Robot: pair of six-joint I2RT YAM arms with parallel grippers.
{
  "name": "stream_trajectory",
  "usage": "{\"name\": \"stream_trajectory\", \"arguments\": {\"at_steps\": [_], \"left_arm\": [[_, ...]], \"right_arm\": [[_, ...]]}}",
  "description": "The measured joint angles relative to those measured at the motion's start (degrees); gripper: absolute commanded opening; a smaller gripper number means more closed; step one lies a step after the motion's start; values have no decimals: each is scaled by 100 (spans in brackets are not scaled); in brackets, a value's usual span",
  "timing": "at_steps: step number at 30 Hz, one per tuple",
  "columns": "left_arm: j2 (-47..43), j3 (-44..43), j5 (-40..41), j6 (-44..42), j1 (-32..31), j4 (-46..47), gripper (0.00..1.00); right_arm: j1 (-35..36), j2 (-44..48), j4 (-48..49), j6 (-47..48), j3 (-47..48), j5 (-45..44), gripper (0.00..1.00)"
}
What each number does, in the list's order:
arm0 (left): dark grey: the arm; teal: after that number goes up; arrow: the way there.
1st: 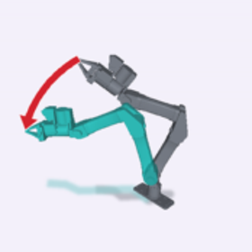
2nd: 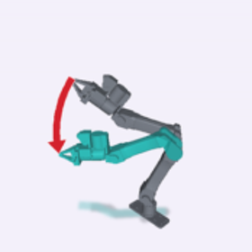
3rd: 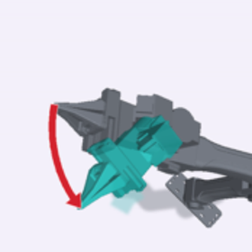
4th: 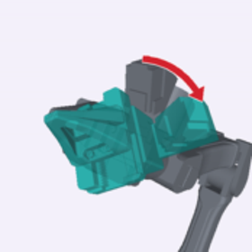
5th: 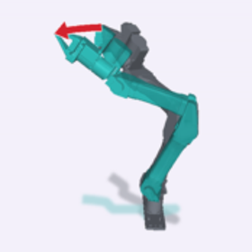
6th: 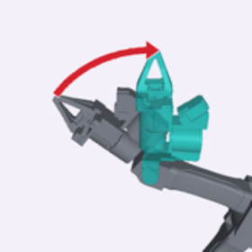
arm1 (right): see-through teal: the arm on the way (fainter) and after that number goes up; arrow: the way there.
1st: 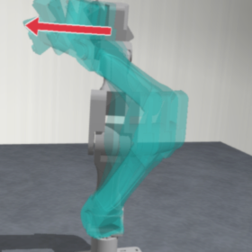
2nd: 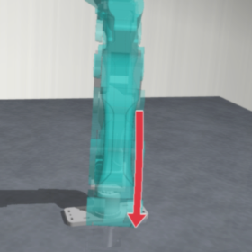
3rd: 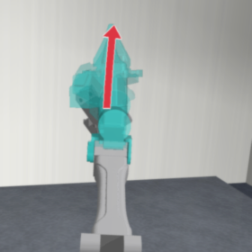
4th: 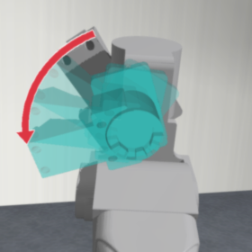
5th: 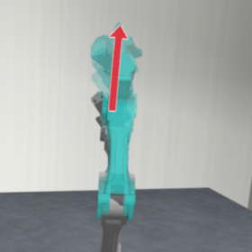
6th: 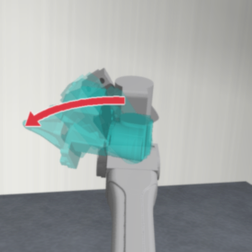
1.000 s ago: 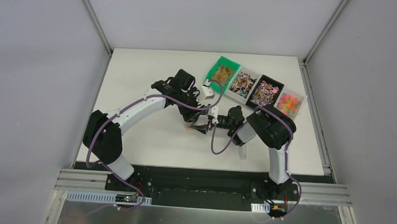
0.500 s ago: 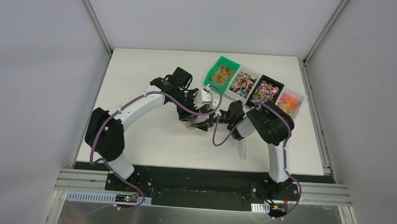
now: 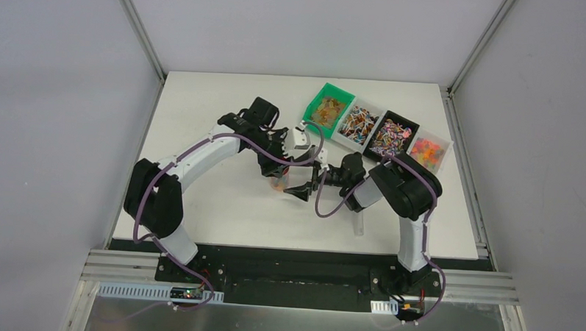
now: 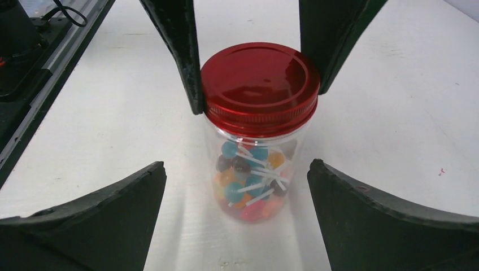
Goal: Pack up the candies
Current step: Screw the bottle lid onto the packing bottle.
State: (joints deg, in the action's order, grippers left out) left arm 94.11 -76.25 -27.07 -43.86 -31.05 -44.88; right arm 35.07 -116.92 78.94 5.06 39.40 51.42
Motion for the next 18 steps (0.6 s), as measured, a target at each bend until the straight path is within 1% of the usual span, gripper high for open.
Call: {"name": "stream_trajectory", "arguments": {"at_steps": [4,7,10,12,15,18], "left_arm": [[-107,107,188,208,2,90,22],[-225,199,474,431,44,131,20],[-306,229,791,772,315,127,20],[-321,229,994,1058,654,136,20],[-328,229,1261,1491,1161,142,24],[-354,280,1436,1895,1600,184,25]], "right_arm": [[-48,380,-4,-4,-376,-229,99],[-76,765,-46,-7,-616,-426,99],[-83,1320,-214,-33,-887,-769,99],[-83,1718,-391,-72,-1047,-1038,99],[-87,2546,-1093,-186,-1163,-1473,99],[-87,3552,-2371,-372,-1027,-1934,99]]}}
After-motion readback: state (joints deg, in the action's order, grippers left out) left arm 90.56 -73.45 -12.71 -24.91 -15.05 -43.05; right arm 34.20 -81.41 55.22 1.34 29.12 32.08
